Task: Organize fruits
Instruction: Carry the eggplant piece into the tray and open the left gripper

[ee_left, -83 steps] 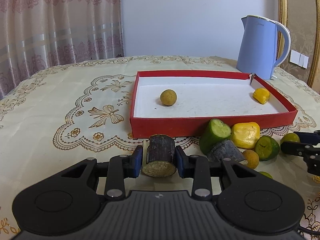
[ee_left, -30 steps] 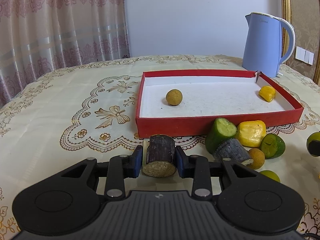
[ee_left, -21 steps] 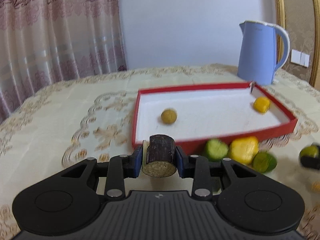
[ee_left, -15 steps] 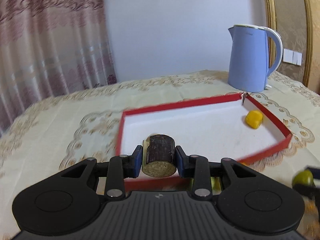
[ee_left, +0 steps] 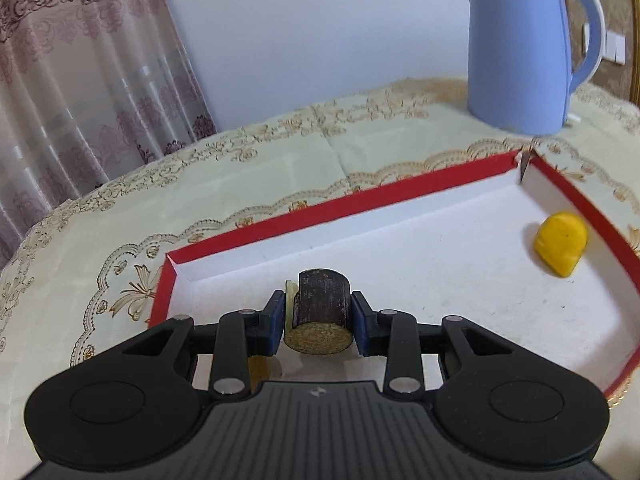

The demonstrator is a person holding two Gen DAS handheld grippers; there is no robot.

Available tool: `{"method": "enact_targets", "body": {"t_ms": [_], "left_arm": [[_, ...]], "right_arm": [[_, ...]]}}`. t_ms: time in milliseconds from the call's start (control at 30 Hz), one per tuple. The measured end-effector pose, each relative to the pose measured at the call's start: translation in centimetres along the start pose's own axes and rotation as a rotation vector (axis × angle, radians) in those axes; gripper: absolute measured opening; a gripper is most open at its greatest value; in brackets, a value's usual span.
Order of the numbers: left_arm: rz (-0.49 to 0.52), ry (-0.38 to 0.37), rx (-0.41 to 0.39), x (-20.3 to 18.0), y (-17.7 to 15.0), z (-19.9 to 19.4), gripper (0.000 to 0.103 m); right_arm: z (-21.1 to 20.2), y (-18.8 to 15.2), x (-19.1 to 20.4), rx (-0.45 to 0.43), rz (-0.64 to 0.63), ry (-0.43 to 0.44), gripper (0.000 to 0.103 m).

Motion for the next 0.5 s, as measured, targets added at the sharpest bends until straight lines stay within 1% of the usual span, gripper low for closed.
{"method": "enact_targets", "body": {"t_ms": [33, 67, 100, 133, 167, 200, 300, 367, 400, 500], "left_arm": [[0.004, 0.013, -0.003, -0.1, 0.0, 0.0, 0.037], [0.005, 0.02, -0.013, -0.1, 0.1, -0.2, 0.044], [0.008, 0.028, -0.024, 0.0, 0.1, -0.5, 0.054], [0.007, 0.036, -0.039, 0.1, 0.2, -0.8, 0.06], [0.005, 0.042, -0.05, 0.3, 0.3, -1.2, 0.071], [0.0, 0.052, -0.066, 0.5, 0.3, -1.7, 0.074], [-0.012, 0.078, -0.095, 1.5, 0.6, -3.1, 0.074], [-0.044, 0.083, -0.1, 2.5, 0.3, -4.1, 0.074], [-0.058, 0.082, -0.1, 3.0, 0.0, -4.7, 0.074], [-0.107, 0.113, -0.097, 5.1, -1.4, -6.3, 0.074]], "right_arm": [[0.0, 0.0, 0.0, 0.0, 0.001, 0.001, 0.032], [0.0, 0.0, 0.0, 0.0, 0.002, 0.002, 0.032], [0.0, 0.0, 0.0, -0.001, 0.003, 0.002, 0.032], [0.1, 0.0, 0.0, -0.001, 0.005, 0.004, 0.032], [0.1, 0.0, 0.1, -0.002, 0.007, 0.008, 0.032], [0.1, 0.1, 0.1, -0.003, 0.006, 0.01, 0.032], [0.1, 0.2, 0.3, -0.009, 0.003, 0.013, 0.032], [0.0, 0.5, 0.4, -0.016, 0.0, 0.014, 0.032], [0.0, 0.7, 0.5, -0.02, -0.003, 0.014, 0.032], [0.0, 1.3, 0.5, -0.031, -0.011, 0.016, 0.032]]}}
Point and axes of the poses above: each gripper's, at about its wrist camera, not at the fingertips, and z roughly the way its jaws point, x to its left, y to its top, the point moved 9 cm from there along z, roughly the way its jaws point, and after that the axes turned 14 degrees about y, right-handed, at the moved point
